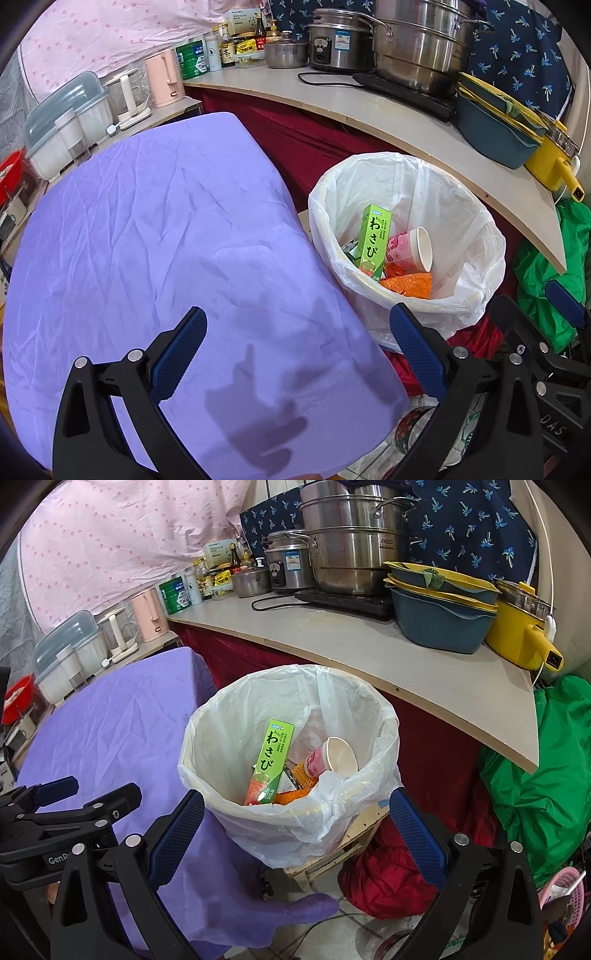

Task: Collect trash

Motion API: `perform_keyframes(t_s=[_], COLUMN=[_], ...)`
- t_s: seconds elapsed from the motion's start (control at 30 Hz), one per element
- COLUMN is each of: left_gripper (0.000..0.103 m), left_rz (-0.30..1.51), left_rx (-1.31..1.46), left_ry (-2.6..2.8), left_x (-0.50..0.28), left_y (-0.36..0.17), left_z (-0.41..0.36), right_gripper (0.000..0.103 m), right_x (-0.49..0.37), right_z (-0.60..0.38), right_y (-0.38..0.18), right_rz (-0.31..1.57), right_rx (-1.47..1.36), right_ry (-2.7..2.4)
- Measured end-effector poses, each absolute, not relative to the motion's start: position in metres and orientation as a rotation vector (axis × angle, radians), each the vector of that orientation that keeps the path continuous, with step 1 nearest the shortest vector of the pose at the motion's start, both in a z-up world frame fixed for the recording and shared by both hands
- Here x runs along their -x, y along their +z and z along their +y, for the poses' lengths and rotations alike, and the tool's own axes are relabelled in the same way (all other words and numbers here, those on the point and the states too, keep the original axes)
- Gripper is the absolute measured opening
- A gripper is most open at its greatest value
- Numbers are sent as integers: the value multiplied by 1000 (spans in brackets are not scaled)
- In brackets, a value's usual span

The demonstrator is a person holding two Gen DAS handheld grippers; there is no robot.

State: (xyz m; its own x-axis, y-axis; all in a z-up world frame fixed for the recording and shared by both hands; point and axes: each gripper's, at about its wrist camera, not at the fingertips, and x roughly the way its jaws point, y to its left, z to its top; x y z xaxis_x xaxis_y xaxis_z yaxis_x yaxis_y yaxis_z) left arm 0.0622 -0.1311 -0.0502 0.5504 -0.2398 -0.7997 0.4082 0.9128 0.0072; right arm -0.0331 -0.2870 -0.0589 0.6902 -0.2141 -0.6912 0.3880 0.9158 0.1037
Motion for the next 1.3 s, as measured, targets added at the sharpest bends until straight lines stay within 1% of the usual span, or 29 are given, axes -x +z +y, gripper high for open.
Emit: perform_keyframes(t_s=[1.3], left_gripper=[95], left_rz=[909], left_rx=[-219], left_ry=[-389], left_x=[-56], left_y=[-53], left_z=[-129], right_gripper=[97], right_x=[35], right_z=[-293], right_y=[-64], right_rz=[747], right_rx=[-253], right_ry=[-345])
